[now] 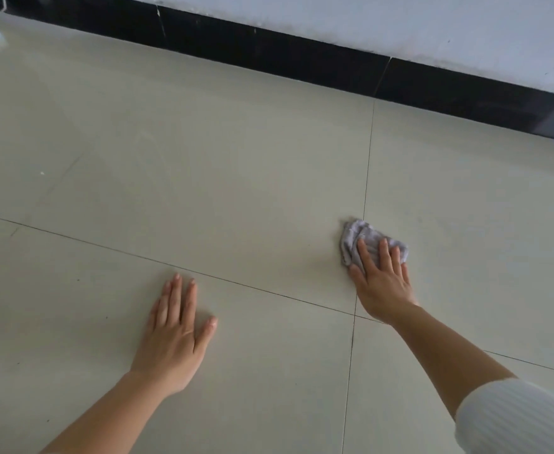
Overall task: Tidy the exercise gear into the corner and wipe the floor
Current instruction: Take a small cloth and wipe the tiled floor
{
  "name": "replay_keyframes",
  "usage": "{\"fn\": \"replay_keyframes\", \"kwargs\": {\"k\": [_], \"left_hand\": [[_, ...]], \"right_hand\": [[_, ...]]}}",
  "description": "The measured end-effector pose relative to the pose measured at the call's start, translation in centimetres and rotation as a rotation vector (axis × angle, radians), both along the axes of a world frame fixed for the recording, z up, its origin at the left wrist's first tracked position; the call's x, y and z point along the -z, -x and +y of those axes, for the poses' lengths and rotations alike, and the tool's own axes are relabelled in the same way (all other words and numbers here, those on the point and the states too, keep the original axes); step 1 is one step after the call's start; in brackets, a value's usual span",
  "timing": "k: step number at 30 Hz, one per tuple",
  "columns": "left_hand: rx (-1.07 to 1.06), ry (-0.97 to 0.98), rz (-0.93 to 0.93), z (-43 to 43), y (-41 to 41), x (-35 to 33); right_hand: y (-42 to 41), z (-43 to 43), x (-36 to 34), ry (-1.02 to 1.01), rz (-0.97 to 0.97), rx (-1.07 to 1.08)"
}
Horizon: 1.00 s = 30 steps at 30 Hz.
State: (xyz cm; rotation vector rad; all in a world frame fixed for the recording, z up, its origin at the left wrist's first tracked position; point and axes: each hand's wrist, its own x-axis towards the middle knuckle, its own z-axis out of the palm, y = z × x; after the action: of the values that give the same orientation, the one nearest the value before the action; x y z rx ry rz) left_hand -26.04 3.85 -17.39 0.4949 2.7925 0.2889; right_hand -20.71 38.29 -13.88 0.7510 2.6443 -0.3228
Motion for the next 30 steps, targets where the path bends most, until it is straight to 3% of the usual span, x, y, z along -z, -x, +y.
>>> {"fn": "replay_keyframes", "kwargs": {"k": [9, 15, 18, 20, 22, 25, 28, 30], "left_hand": [[0.018, 0.036, 0.072, 0.0, 0.2, 0.6], [0.006, -0.003, 0.090, 0.0, 0.0, 0.4], [-0.062, -0.069, 0.102, 0.3, 0.3, 0.1], [-0.130, -0.100, 0.124, 0.6, 1.2, -0.1], [-0.159, -0.106, 0.128, 0.7, 2.8, -0.5], [-0.164, -0.090, 0.101, 0.2, 5.4, -1.0], [-0.195, -0.077, 0.104, -0.1, 8.0, -1.4], [-0.226, -0.064, 0.106, -0.1, 9.8, -1.5]], "right_hand": [[6.2, -4.8, 0.5, 0.118, 0.045, -0.121], [2.3, -11.8, 1.5, 0.117, 0.210, -0.661], [-0.5, -11.2, 2.3, 0.096, 0.246, -0.974], [-0.6, -9.1, 2.5, 0.061, 0.272, -1.056], [0.7, -6.8, 2.6, 0.000, 0.266, -0.956], [3.1, -2.9, 2.2, -0.065, 0.298, -0.500], [6.5, -0.5, 1.2, -0.004, 0.184, -0.064], [8.9, -1.4, 0.8, 0.070, 0.168, 0.036]]}}
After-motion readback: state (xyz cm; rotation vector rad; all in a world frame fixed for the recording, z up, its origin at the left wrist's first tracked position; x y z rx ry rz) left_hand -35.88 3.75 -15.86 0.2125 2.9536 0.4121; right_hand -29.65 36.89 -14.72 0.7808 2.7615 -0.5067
